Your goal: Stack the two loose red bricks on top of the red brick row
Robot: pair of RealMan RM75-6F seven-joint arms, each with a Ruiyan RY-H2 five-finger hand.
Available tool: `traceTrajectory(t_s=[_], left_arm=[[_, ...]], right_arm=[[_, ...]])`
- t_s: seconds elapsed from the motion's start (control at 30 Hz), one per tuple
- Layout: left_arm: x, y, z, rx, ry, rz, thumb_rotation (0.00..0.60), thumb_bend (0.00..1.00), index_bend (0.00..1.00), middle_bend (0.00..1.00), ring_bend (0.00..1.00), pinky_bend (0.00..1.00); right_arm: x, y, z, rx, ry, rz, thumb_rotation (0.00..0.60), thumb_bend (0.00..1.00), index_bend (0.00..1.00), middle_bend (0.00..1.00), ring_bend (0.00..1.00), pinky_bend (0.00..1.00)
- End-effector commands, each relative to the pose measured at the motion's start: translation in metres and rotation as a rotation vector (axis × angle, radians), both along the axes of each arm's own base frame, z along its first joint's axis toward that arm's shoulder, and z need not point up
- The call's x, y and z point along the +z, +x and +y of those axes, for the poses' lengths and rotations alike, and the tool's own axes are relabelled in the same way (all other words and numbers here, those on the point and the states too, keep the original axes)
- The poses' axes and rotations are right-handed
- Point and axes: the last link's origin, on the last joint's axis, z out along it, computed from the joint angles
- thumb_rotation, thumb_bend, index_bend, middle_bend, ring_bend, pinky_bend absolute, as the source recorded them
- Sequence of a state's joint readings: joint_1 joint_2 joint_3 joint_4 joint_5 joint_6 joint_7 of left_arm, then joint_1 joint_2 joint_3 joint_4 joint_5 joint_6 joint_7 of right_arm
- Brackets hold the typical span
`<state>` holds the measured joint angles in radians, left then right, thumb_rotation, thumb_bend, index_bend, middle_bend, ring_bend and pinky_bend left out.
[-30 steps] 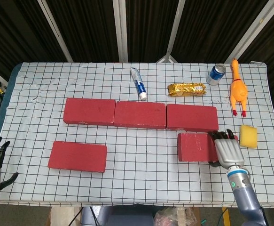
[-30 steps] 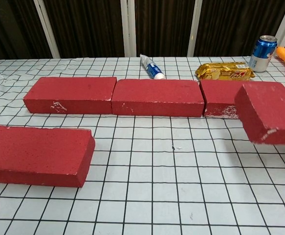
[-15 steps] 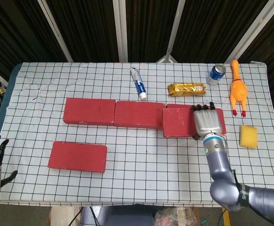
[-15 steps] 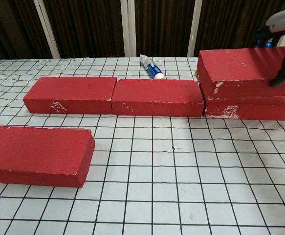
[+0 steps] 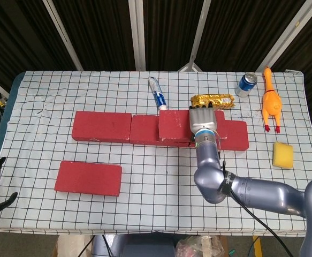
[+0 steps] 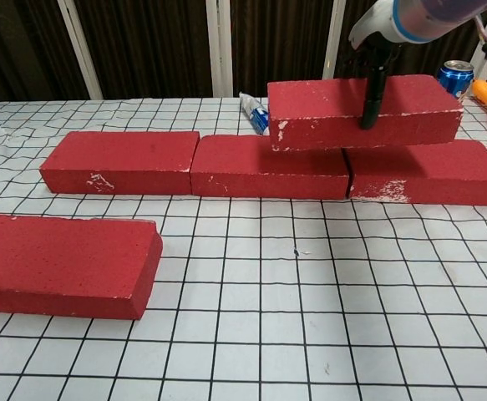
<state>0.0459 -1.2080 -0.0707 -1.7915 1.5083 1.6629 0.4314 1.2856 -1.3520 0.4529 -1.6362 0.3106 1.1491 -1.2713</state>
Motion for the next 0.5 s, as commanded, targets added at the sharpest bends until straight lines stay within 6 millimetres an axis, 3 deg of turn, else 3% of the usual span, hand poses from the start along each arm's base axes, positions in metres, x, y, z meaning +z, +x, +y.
traceTrajectory(t_s=[0.03,0.5], left_arm=[[0.000,0.000,0.000,0.004,-0.002,0.001,0.600,0.00,0.14,0.01,0.02,0.11],[0.001,-0.001,0.000,0.014,0.007,0.005,0.600,0.00,0.14,0.01,0.02,0.11]], right_arm=[[-0.009,0.000,-0.003,-0.013,0.017,-0.009,0.600,0.19,0.26,0.25,0.16,0.00],[-0.032,-0.014,-0.017,-0.034,0.008,-0.025,0.600,0.19,0.26,0.25,0.17,0.00]])
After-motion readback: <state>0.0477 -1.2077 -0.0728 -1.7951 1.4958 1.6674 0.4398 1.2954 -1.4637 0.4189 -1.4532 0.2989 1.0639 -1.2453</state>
